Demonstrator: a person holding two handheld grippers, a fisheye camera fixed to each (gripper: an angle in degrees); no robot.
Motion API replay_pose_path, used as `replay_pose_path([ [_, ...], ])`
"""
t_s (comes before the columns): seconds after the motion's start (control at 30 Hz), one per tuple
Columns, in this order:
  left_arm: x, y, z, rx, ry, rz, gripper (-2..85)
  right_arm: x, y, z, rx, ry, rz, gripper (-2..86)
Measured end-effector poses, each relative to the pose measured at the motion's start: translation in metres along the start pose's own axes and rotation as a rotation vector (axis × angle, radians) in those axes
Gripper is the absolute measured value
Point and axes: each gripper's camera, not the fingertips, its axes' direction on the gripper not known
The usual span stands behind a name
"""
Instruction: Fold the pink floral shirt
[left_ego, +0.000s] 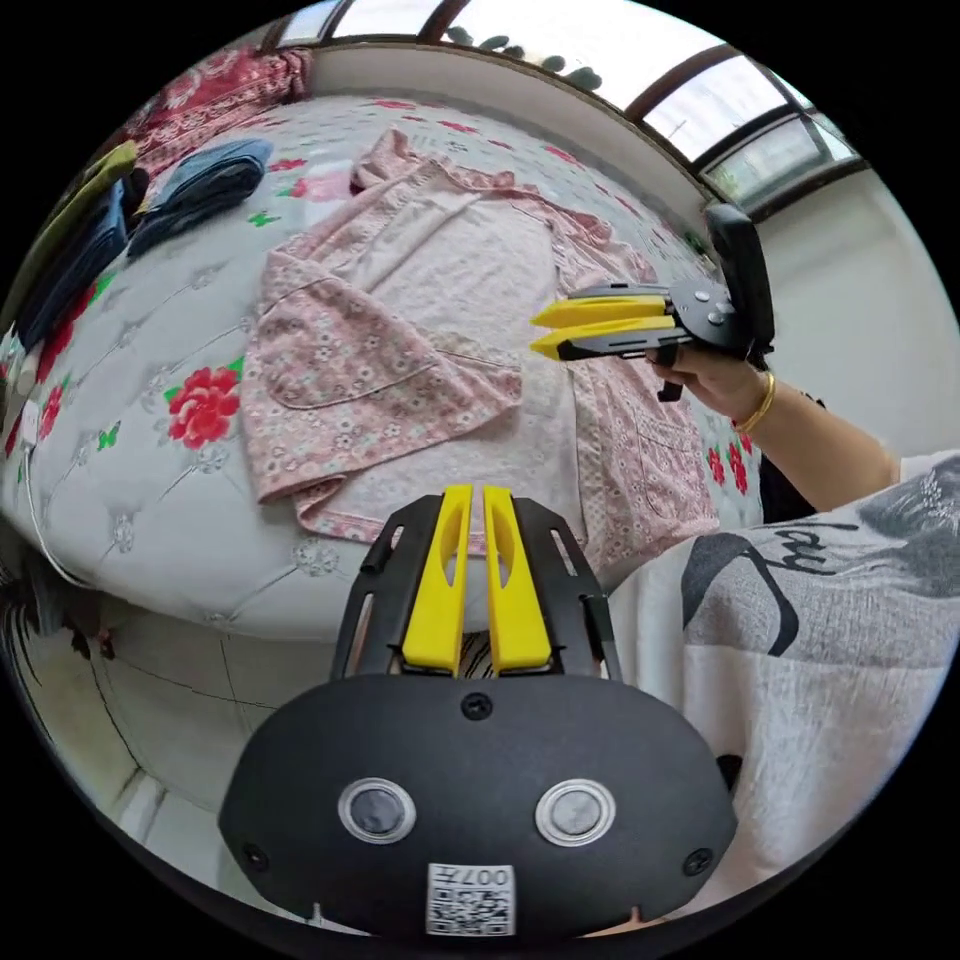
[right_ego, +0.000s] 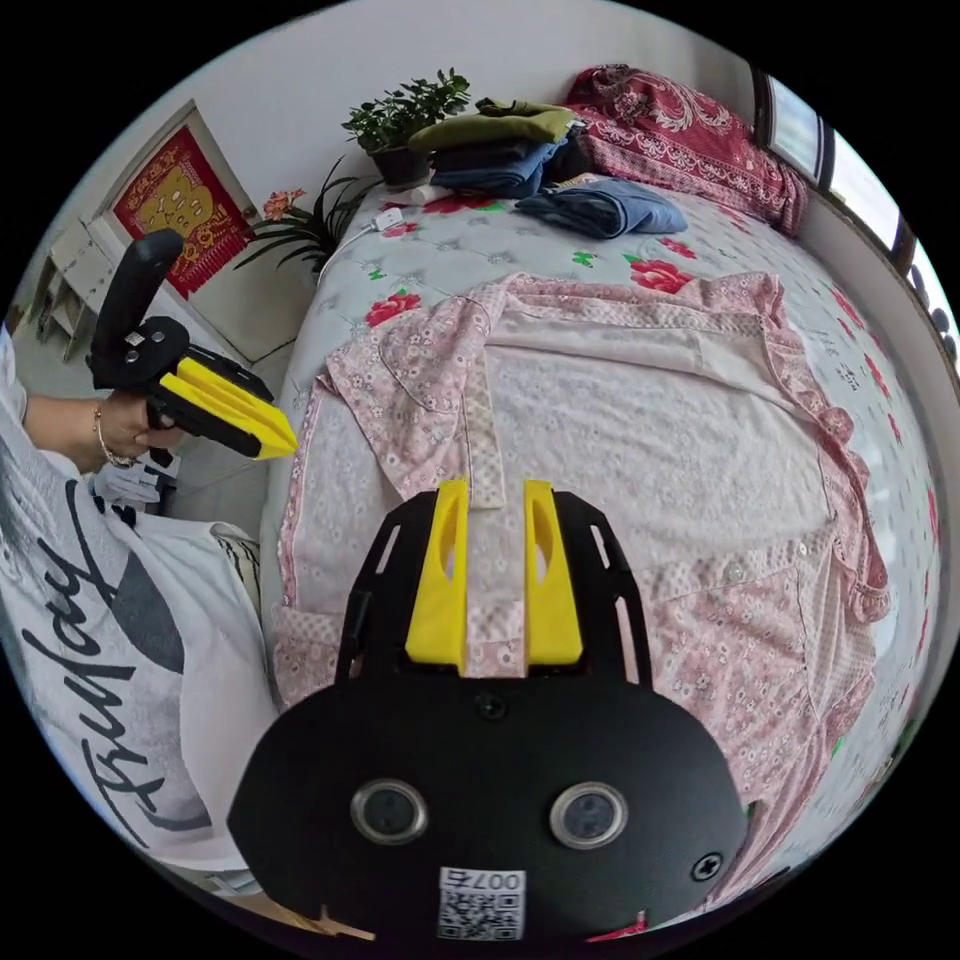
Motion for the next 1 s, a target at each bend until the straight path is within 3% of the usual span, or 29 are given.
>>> replay_pose_path([
  [0.17, -0.035, 0.038, -0.043, 0.213, 0.201, -0.254, -0.5, 0.0, -0.007, 0.034, -0.058, 0.054, -0.008, 0.7],
  [0.27, -0.058, 0.065, -0.072, 0.447, 0.495, -0.391, -0.9, -0.012, 0.0, 0.018, -0.047, 0.094, -0.014, 0.0],
  [0.33, -0.068, 0.077, -0.094, 0.648, 0.681, -0.362, -0.9, -0.024, 0.01, -0.005, 0.03, 0.088, -0.038, -0.2],
  [0.4, -0.072, 0.078, -0.109, 0.748, 0.705, -0.316, -0.9, -0.028, 0.017, -0.019, 0.049, 0.078, -0.016, -0.2],
  [0.53, -0.08, 0.051, -0.126, 0.787, 0.887, -0.13, -0.9, -0.041, 0.037, -0.036, 0.04, 0.075, 0.075, -0.3],
  [0.67, -0.069, 0.022, -0.127, 0.634, 0.726, 0.005, -0.9, -0.061, 0.063, -0.054, 0.08, 0.073, 0.247, -0.3],
  [0.77, -0.046, 0.005, -0.1, 0.374, 0.411, 0.143, -0.9, -0.083, 0.086, -0.06, 0.057, 0.095, 0.429, -0.3],
  [0.83, -0.014, 0.008, -0.058, 0.164, 0.194, 0.363, -0.8, -0.096, 0.097, -0.055, 0.01, 0.079, 0.552, -0.3],
  [0.93, 0.022, 0.032, -0.005, -0.065, 0.098, 0.618, 0.0, -0.1, 0.1, -0.052, 0.02, 0.047, 0.685, -0.3],
  [1.0, 0.035, 0.046, 0.013, -0.118, 0.039, 0.694, 1.4, -0.094, 0.098, -0.064, 0.12, 0.005, 0.775, -0.3],
])
